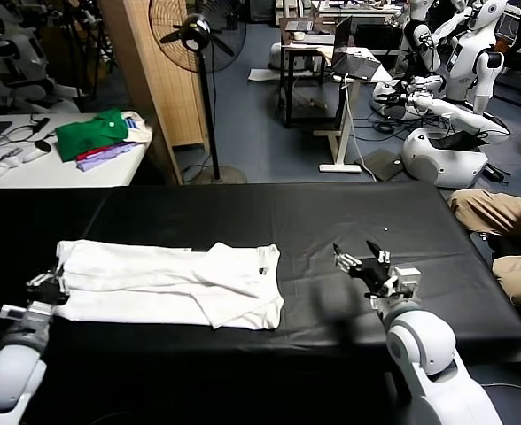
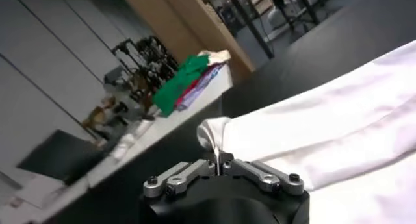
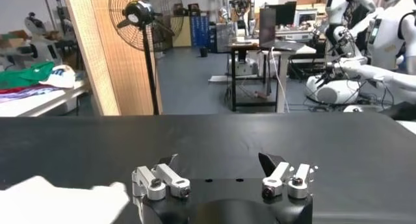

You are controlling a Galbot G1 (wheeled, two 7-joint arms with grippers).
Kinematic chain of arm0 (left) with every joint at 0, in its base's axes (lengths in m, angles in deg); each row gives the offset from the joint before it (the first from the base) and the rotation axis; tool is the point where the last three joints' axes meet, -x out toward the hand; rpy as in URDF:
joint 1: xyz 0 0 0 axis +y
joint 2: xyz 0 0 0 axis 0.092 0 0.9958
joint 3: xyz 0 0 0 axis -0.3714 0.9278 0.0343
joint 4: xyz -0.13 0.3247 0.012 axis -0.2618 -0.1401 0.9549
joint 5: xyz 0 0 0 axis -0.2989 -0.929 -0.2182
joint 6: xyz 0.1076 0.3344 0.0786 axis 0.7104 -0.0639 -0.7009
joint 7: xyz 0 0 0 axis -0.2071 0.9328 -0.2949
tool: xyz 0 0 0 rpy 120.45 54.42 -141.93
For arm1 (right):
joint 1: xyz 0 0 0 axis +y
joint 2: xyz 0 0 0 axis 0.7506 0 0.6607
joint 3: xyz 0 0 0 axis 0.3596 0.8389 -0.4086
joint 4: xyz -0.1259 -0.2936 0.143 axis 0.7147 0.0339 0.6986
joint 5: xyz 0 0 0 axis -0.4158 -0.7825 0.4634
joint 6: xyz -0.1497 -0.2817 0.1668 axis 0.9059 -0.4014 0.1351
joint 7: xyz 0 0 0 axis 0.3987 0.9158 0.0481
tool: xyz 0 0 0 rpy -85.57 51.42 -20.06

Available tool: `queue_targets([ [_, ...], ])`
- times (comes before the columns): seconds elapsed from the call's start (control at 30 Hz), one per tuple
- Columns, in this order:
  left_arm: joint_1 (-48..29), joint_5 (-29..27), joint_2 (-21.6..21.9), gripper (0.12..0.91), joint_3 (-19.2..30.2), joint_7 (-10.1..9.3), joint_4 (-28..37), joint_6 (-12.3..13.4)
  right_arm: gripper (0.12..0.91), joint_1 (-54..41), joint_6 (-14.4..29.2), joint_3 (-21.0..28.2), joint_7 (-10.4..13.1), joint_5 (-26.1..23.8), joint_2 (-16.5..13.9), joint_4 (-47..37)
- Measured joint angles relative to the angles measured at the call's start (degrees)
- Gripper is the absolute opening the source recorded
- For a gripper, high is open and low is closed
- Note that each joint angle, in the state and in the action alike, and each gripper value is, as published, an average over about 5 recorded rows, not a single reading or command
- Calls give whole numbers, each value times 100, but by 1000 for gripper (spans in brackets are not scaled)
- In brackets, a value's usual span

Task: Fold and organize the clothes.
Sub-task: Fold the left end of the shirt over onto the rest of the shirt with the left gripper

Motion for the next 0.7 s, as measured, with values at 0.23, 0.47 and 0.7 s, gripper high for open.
queue_targets([
  [0.23,-386,1492,-641,143,942,-123,-859,-570,798,281,-16,-214,11,-85,62,144],
  [0.47,-975,2569,-1251,143,1950,-325,-1320,-831,798,416,-23,-340,10,-111,100,195],
  [0.7,-1179,2352,-1663,143,2504,-317,-1309,-831,798,373,-37,-296,7,-124,96,148],
])
